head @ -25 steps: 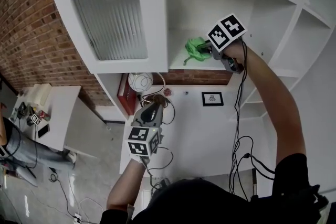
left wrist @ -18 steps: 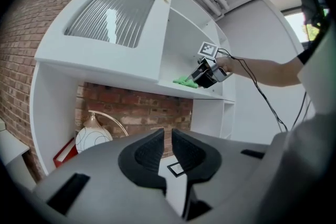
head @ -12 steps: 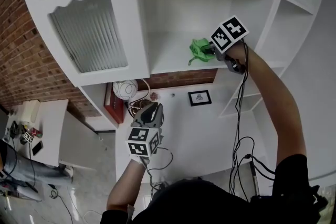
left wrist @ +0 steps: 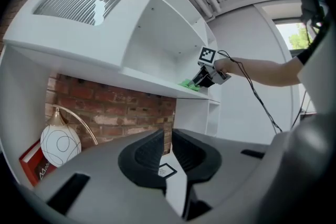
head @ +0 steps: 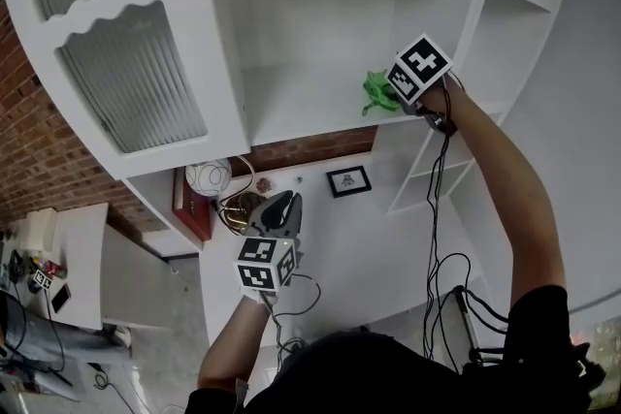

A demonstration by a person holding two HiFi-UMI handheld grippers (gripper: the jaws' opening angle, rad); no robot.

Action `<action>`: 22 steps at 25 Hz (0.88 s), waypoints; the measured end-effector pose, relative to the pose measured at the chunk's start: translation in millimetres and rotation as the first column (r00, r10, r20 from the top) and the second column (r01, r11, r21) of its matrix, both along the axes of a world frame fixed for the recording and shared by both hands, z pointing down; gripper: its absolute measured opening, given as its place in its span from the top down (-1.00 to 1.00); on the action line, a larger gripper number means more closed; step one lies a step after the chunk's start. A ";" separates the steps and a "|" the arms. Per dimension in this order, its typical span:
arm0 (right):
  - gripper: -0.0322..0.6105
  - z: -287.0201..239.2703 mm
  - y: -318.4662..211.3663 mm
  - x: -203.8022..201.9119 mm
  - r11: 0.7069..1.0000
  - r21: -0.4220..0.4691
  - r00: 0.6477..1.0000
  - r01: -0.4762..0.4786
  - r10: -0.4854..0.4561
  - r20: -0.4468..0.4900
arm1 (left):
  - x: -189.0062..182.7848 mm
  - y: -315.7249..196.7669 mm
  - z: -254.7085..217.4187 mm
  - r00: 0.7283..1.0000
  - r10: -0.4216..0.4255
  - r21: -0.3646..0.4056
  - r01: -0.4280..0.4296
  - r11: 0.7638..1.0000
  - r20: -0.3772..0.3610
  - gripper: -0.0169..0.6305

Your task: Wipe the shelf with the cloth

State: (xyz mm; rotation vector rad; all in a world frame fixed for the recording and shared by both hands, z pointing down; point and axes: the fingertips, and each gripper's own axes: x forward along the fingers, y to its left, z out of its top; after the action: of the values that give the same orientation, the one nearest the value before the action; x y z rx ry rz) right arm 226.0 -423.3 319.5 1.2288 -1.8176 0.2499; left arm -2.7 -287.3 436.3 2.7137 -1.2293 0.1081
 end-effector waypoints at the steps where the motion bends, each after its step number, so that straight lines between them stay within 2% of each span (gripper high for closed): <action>1: 0.63 0.1 0.9 3.3 1.000 0.004 1.000 -0.006 0.006 -0.021 | 2.7 -0.1 0.9 1.000 0.006 -0.001 -0.006 1.000 0.000 0.81; 5: 0.63 -1.5 4.0 11.6 0.999 0.025 0.985 -0.021 0.024 -0.169 | 7.8 -0.6 2.3 1.000 0.023 -0.005 -0.023 1.000 0.000 0.81; 9: 0.63 1.7 5.4 21.8 0.998 0.051 0.923 -0.027 0.044 -0.383 | 6.4 -3.0 4.1 1.000 0.028 -0.007 -0.028 1.000 -0.004 0.81; 12: 0.63 3.3 6.1 33.6 0.997 0.073 0.831 -0.032 0.067 -0.552 | 5.3 -4.6 5.5 0.999 0.034 -0.009 -0.034 0.999 -0.002 0.81; 15: 0.63 2.6 8.4 49.6 0.996 0.082 0.698 -0.043 0.089 -0.710 | 6.4 -5.8 5.8 0.999 0.046 -0.010 -0.046 0.999 -0.002 0.81; 17: 0.63 2.7 10.8 57.3 0.996 0.084 0.614 -0.041 0.091 -0.784 | 8.4 -5.8 5.9 0.998 0.058 -0.010 -0.058 0.998 -0.001 0.81; 19: 0.63 -1.5 10.3 57.6 0.994 0.108 0.546 -0.009 0.096 -0.833 | 10.7 -5.6 5.7 0.998 0.071 -0.011 -0.071 0.997 0.001 0.81; 21: 0.62 -16.2 5.7 49.5 0.981 0.182 0.496 0.068 0.125 -0.859 | 12.5 -5.0 5.7 0.997 0.081 -0.012 -0.081 0.997 0.003 0.81; 22: 0.62 -27.3 3.5 41.9 0.965 0.237 0.500 0.116 0.149 -0.853 | 12.8 -4.7 6.0 0.996 0.084 -0.013 -0.084 0.996 0.004 0.81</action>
State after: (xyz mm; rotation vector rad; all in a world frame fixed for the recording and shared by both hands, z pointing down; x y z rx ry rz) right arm 267.9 -419.8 292.2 1.2159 -0.9250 -0.5711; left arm 10.0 -292.1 442.3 2.7557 -1.1121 0.1321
